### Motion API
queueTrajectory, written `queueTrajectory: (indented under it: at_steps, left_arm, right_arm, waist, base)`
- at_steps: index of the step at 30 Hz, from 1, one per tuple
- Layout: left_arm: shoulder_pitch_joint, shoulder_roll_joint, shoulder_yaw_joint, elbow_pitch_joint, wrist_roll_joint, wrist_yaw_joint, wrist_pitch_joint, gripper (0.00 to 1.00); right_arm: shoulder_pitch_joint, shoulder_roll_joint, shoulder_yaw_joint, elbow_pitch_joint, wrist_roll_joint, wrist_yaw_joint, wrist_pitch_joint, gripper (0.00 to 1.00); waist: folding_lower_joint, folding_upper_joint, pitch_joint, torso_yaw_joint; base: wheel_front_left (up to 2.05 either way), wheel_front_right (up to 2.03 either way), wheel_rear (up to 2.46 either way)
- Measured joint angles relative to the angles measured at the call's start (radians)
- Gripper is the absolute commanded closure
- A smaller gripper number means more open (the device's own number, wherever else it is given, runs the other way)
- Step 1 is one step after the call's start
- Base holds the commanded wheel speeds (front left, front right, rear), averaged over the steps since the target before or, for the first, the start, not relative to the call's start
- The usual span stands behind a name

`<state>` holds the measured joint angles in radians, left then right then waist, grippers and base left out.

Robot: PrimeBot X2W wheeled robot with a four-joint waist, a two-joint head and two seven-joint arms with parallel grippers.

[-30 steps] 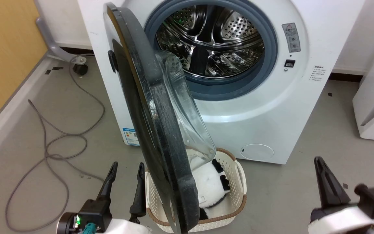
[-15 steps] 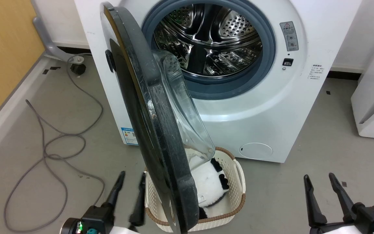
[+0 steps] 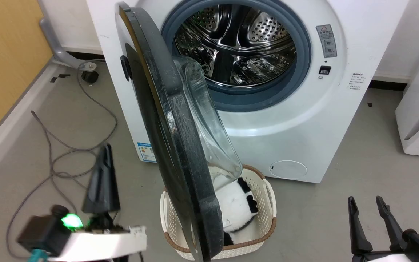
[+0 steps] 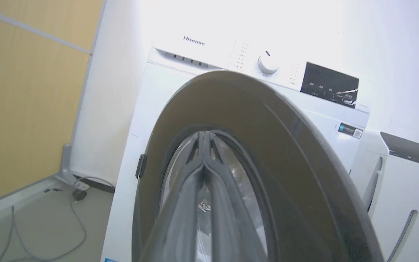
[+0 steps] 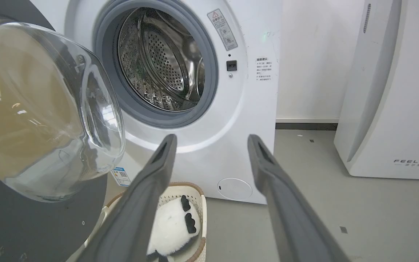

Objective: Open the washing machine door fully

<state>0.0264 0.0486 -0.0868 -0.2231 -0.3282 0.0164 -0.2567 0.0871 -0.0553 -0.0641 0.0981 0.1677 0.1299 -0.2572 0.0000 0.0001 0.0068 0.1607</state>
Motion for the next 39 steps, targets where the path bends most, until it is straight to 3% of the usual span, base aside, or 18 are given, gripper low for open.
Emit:
queueTrajectory:
  at_steps: [8,20,32,39]
  left_arm:
    - [-0.051,0.000,-0.057,-0.132,-0.027,-0.003,-0.001,1.00]
    - [-0.051,0.001,-0.276,-0.167,0.113,-0.051,0.012,1.00]
    - [0.020,0.001,-0.459,-0.037,0.103,-0.066,0.187,1.00]
    - [0.054,0.000,-0.472,0.053,0.078,-0.030,0.221,1.00]
  right_arm:
    - [0.000,0.000,0.000,0.013,0.019,0.000,0.000,0.00]
    - [0.000,0.000,-0.008,0.025,0.036,0.000,0.000,0.00]
    - [0.000,0.001,-0.016,0.047,0.036,0.000,0.000,0.00]
    - [-0.001,0.001,-0.020,0.054,0.036,0.000,0.000,0.00]
  waist:
    - [0.0000,0.0000,-0.010,-0.003]
    - [0.0000,0.0000,-0.015,-0.001]
    - [0.0000,0.0000,-0.008,0.006]
    - [0.0000,0.0000,-0.007,0.007]
  base:
    - [0.00,0.00,0.00]
    - [0.00,0.00,0.00]
    - [0.00,0.00,0.00]
    - [0.00,0.00,0.00]
